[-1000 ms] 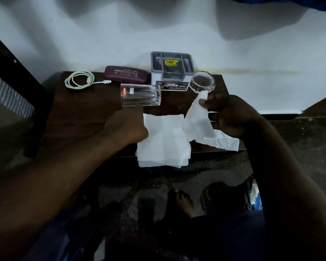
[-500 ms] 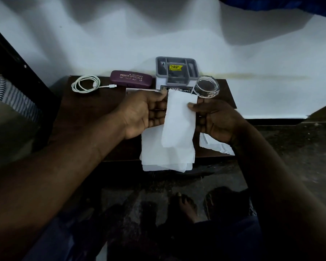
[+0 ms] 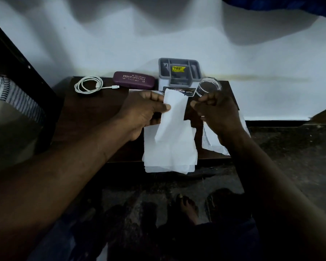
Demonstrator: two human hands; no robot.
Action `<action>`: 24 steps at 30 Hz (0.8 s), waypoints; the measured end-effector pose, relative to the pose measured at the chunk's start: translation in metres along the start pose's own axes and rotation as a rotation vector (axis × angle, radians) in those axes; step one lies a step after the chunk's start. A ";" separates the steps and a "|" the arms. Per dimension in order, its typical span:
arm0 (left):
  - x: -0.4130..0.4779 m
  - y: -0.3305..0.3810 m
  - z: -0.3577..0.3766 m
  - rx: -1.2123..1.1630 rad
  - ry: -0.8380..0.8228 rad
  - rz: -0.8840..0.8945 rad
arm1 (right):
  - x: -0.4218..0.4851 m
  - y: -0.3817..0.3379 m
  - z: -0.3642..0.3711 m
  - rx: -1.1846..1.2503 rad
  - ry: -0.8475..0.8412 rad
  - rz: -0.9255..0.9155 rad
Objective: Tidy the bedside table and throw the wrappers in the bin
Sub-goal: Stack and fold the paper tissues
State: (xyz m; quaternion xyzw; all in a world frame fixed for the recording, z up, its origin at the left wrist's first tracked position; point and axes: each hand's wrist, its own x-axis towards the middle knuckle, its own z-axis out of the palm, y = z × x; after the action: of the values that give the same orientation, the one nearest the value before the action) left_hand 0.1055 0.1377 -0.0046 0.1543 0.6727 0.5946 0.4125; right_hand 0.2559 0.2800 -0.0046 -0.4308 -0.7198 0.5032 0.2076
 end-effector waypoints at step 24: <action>0.000 -0.006 0.010 0.192 -0.021 0.243 | -0.015 -0.017 0.019 0.470 -0.287 0.156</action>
State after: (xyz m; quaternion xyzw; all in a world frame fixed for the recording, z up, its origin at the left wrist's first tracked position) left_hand 0.1147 0.1422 -0.0100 0.2794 0.6987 0.5713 0.3278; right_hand 0.2436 0.2548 0.0047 -0.3494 -0.5701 0.7265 0.1584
